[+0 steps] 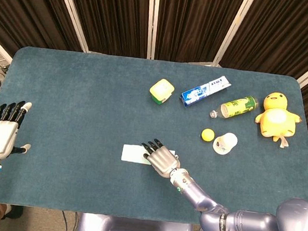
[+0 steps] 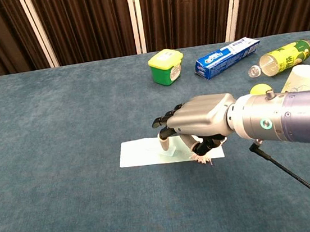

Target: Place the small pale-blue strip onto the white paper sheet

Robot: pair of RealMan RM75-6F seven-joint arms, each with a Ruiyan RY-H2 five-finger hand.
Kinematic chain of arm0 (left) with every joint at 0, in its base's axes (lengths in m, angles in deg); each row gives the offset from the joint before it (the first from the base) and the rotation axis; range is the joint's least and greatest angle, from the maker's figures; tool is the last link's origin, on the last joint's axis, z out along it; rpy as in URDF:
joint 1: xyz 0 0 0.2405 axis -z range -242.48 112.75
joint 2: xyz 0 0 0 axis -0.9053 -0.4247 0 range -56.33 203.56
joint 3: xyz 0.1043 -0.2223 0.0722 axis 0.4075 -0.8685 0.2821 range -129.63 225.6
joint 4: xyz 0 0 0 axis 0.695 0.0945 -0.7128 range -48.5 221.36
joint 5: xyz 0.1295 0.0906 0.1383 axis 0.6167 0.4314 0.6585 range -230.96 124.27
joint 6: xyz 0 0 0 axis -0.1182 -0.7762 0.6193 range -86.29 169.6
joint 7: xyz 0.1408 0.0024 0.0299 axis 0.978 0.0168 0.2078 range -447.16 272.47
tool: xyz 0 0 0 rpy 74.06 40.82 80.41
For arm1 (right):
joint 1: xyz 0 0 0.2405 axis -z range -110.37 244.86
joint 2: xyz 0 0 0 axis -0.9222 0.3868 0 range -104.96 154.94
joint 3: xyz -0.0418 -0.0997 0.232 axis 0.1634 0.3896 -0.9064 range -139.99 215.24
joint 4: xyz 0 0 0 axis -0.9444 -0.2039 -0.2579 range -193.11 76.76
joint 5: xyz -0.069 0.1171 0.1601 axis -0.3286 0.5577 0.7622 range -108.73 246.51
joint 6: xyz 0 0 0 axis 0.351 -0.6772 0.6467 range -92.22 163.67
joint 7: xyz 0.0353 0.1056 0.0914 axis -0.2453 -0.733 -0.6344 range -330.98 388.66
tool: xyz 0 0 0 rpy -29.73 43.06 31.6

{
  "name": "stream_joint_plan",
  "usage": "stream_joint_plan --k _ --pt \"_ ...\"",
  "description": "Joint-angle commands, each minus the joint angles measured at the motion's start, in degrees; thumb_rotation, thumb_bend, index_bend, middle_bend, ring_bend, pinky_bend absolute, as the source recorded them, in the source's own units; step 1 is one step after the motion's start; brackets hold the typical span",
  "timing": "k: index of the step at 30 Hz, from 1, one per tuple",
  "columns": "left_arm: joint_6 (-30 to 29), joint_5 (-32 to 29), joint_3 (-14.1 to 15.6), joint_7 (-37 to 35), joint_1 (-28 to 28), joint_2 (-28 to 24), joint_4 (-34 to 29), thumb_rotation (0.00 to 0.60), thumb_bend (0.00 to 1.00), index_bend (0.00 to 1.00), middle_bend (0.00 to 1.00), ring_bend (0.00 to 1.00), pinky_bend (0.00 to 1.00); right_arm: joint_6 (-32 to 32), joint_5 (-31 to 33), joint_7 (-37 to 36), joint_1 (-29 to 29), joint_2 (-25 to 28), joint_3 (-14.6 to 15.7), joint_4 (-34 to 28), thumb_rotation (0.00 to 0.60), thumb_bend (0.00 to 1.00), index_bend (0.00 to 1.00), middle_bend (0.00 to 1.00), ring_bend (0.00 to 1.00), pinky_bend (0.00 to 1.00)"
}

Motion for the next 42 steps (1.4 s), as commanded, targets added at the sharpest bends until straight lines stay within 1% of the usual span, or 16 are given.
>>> stream_joint_plan --k 1,6,12,25,36,42 --pt "0.05 0.09 -0.17 -0.12 -0.06 -0.05 0.03 0.6 0.0 0.0 0.0 0.0 0.0 -0.87 0.2 0.55 -0.4 -0.32 0.41 0.3 0.6 1.0 0.3 0.0 0.0 0.0" --pt "0.13 0.32 -0.35 -0.21 -0.21 -0.11 -0.03 0.6 0.0 0.0 0.0 0.0 0.0 -1.85 0.88 1.34 -1.03 -0.72 0.79 0.59 0.6 1.0 0.31 0.0 0.0 0.0" --pt "0.54 0.29 -0.59 -0.26 -0.27 -0.2 -0.1 0.6 0.0 0.0 0.0 0.0 0.0 -2.57 1.57 2.39 -1.51 -0.5 2.05 0.76 0.6 1.0 0.33 0.0 0.0 0.0" --pt "1.03 0.47 -0.91 -0.29 -0.43 -0.27 -0.3 0.6 0.0 0.0 0.0 0.0 0.0 -3.2 1.17 1.91 -1.67 -0.02 3.97 0.5 0.6 1.0 0.35 0.0 0.0 0.0" --pt "1.29 0.59 -1.11 -0.61 -0.59 -0.49 -0.45 0.6 0.0 0.0 0.0 0.0 0.0 -3.71 0.83 1.25 -1.59 -0.48 4.54 0.88 0.6 1.0 0.36 0.0 0.0 0.0" --pt "1.23 0.6 -1.42 -1.32 -0.77 -0.91 -0.63 0.6 0.0 0.0 0.0 0.0 0.0 -4.02 1.46 1.84 -1.72 -0.71 4.71 2.51 0.6 1.0 0.36 0.0 0.0 0.0"
